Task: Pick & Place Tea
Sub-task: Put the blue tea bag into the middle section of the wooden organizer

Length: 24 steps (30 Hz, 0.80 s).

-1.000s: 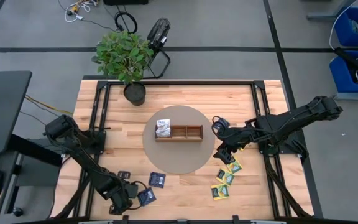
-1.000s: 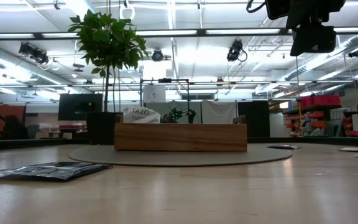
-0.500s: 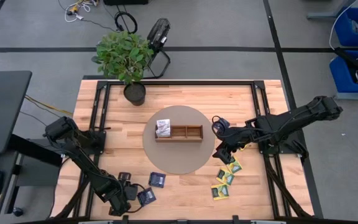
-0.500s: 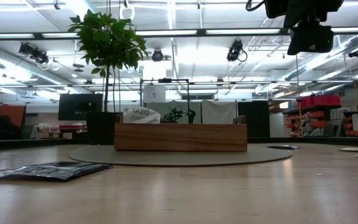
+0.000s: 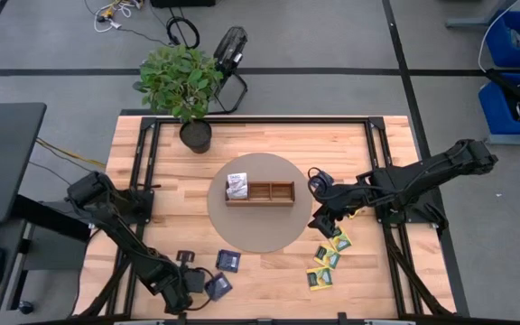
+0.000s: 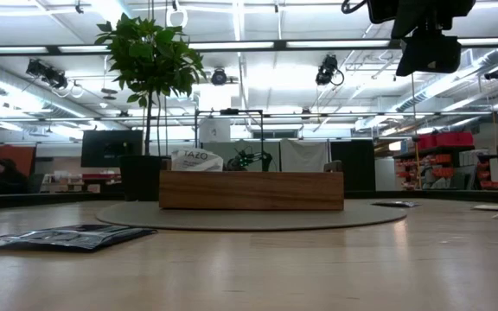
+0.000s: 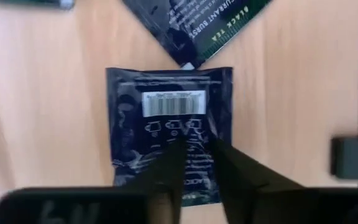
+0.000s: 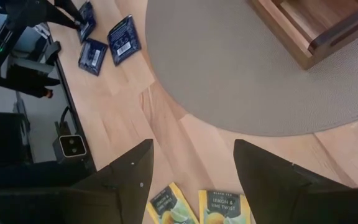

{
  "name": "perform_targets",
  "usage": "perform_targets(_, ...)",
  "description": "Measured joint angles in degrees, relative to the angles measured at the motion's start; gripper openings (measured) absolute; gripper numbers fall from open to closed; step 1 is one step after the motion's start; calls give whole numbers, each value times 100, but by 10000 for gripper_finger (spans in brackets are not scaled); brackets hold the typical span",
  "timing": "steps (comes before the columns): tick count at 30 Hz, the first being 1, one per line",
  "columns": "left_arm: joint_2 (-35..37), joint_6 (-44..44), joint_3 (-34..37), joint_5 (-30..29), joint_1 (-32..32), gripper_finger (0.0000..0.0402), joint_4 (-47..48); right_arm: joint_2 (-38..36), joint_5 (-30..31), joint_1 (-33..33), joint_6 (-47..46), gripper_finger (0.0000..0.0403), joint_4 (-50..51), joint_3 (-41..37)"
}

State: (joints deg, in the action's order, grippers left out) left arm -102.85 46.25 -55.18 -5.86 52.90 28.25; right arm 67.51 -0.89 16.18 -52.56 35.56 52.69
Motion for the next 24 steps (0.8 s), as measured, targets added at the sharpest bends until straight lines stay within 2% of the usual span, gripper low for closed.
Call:
perform_targets(4, -93, -14, -6, 75, -2, 22, -314, 0, 0, -2, 12, 231, -1, 0)
perform_targets(7, -76, -21, -4, 95, -11, 7, -304, 0, 0, -1, 31, 231, 0, 0)
perform_targets(13, 255, 58, 49, 103, -22, 28, 92, 0, 0, 1, 58, 231, 2, 0)
perform_targets(24, 1205, 310, 56, -159, -22, 91, 880, 0, -1, -2, 120, 231, -13, 0)
